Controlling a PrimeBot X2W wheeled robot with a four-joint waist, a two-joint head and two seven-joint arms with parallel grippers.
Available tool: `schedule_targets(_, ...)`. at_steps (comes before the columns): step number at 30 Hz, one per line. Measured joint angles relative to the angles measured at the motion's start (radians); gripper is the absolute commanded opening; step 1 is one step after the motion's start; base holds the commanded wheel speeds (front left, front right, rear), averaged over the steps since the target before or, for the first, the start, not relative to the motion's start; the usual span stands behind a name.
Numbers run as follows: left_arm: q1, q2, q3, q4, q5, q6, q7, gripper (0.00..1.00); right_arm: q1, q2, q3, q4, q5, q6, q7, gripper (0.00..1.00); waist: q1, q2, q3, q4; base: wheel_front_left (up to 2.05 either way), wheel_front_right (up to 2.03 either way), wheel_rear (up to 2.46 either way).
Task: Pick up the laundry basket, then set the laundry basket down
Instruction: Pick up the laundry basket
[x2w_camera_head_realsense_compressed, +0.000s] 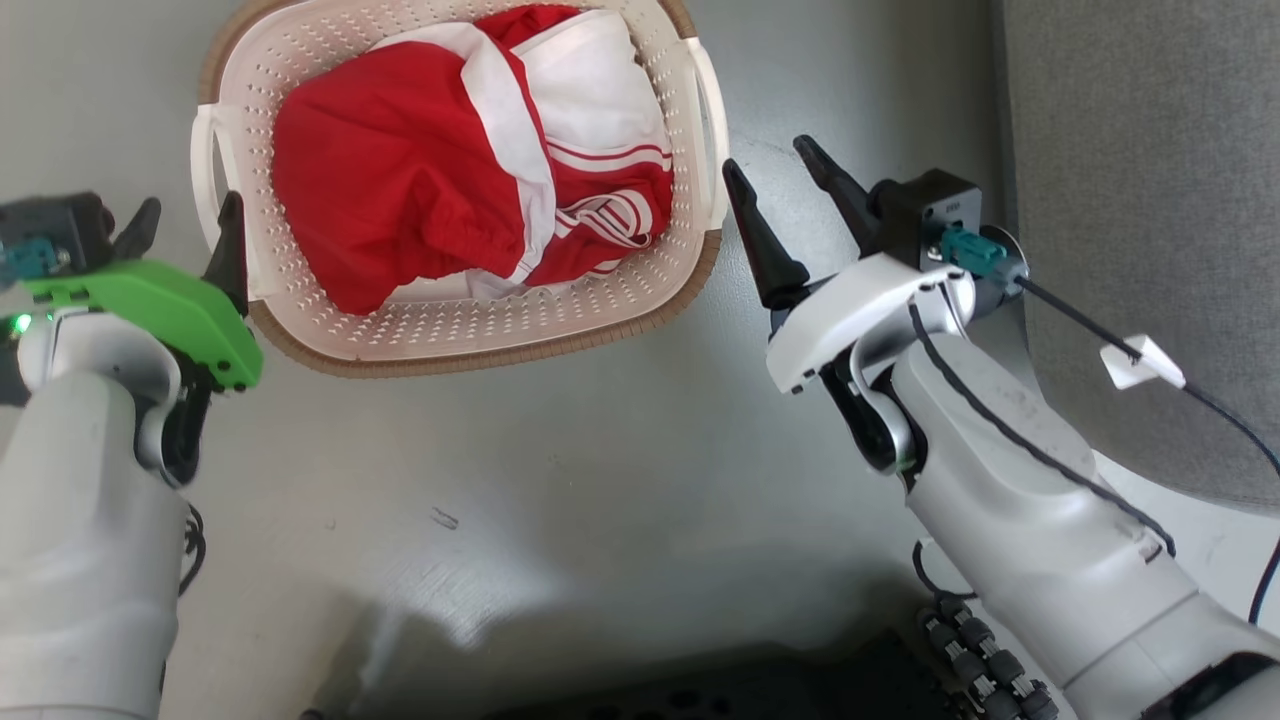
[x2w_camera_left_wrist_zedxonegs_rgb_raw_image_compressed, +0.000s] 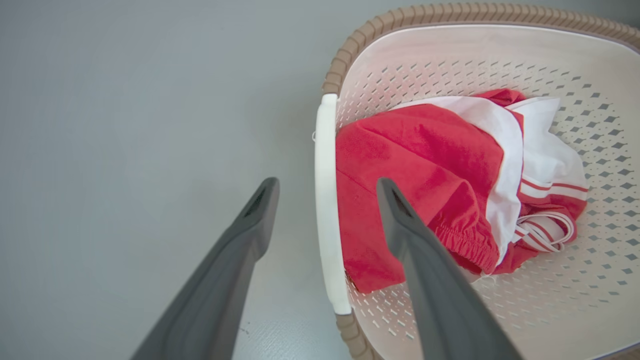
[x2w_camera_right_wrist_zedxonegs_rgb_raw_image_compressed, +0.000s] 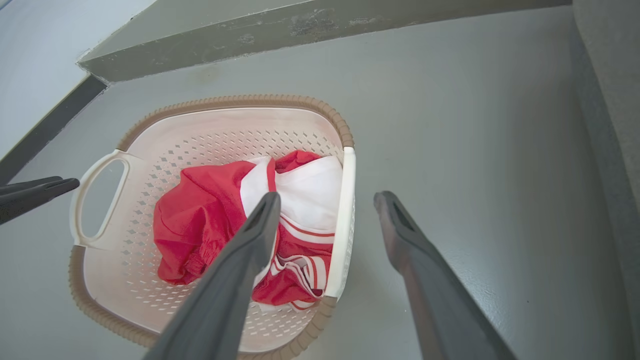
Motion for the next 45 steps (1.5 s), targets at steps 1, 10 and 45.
schedule_targets(1,-0.011,0.001,-0.003,0.008,0.0,-0.003,0.006,1.0,-0.01,0.0,0.006,0.011,0.009,0.0,0.0,1.0,0.0,0.0,0.002,0.0,0.0,0.0,0.0)
schedule_targets(10,-0.092,0.004,-0.025,0.08,-0.013,-0.004,0.035,1.0,-0.102,-0.001,0.048,0.111,0.082,-0.018,0.022,1.0,0.0,0.0,0.038,0.006,0.0,0.0,0.0)
schedule_targets(45,-0.281,-0.019,-0.198,0.21,-0.082,-0.012,0.037,0.0,-0.329,0.004,0.209,0.305,0.27,-0.043,0.093,0.0,0.0,0.0,0.171,0.082,0.0,0.0,0.0)
